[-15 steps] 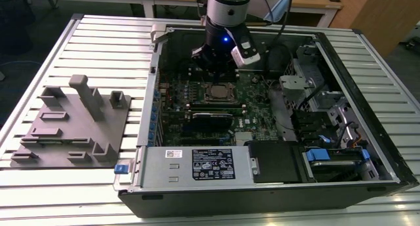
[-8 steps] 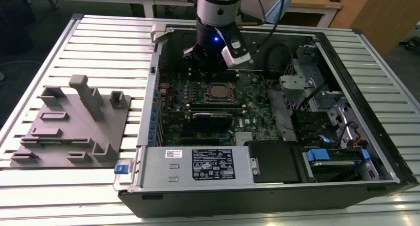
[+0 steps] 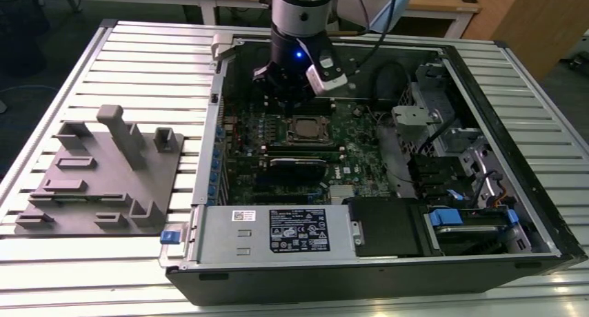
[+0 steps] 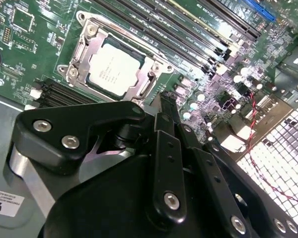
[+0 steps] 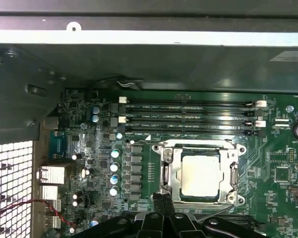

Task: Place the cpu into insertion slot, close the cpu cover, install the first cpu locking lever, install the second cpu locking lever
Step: 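Install the first cpu locking lever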

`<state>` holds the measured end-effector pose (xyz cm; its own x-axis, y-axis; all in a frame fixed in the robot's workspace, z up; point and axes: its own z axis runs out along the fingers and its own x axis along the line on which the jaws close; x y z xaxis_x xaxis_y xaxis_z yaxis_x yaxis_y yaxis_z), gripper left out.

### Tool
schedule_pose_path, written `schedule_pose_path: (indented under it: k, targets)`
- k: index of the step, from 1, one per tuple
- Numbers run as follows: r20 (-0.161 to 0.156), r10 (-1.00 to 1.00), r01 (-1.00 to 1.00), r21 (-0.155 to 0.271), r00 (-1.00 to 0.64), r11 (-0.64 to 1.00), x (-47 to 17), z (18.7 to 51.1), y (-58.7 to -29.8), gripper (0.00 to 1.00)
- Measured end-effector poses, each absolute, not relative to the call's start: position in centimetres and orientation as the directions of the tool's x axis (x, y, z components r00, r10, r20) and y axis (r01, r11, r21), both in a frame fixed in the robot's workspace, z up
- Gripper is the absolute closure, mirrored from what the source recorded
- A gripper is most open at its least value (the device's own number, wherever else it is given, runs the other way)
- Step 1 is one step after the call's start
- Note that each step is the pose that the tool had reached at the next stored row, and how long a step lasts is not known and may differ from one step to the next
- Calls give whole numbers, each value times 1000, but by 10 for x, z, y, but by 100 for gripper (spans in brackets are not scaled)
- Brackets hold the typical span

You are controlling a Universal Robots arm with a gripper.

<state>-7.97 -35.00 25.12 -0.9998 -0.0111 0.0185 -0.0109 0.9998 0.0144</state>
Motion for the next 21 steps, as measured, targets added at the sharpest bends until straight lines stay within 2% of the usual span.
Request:
schedule_pose_path:
  k: [21]
  targets:
    - [19,-11,-11,16,-1000,1000,-88,251,-350,89]
